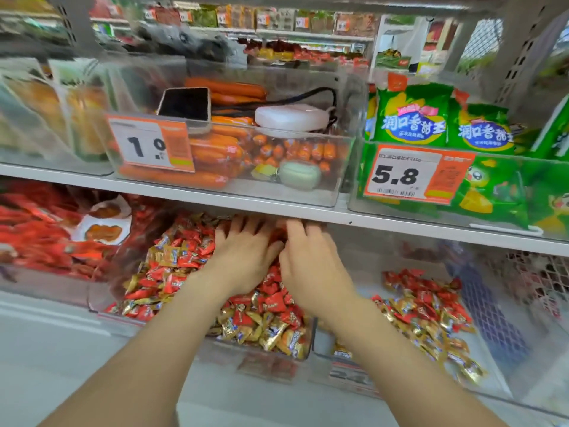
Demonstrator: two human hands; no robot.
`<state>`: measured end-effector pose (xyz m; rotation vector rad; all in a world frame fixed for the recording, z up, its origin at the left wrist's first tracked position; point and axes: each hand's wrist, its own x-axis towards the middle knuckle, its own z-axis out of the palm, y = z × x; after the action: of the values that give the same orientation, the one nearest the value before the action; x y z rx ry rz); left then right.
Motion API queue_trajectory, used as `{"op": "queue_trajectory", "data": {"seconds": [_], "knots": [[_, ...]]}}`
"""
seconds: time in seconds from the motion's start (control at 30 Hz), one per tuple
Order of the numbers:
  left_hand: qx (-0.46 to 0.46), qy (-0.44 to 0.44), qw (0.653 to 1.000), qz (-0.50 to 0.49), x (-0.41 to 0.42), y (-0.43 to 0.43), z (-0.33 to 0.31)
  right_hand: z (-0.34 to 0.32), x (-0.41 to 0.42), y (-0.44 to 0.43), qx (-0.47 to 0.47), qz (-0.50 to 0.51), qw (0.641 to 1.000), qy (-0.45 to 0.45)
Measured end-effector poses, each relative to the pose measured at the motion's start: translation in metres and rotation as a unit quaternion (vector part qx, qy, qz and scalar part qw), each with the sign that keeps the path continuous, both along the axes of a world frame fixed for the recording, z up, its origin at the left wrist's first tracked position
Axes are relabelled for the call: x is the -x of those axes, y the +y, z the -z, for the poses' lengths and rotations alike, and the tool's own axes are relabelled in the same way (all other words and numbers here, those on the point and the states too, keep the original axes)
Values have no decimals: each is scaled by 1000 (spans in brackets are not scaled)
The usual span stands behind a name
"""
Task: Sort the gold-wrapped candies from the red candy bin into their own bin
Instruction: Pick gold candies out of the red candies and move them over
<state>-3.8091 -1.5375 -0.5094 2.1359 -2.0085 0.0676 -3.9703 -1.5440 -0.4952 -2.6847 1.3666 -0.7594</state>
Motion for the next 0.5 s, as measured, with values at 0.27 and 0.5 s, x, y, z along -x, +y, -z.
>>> {"op": "queue_trajectory", "data": {"seconds": [0.27,0.5], "knots": [[18,62,996,-54,7,14,-7,-6,17,-14,-132,-61,989,-1],[80,31,990,117,72,66,-22,-4,113,10,-136,-3,987,-89]]}}
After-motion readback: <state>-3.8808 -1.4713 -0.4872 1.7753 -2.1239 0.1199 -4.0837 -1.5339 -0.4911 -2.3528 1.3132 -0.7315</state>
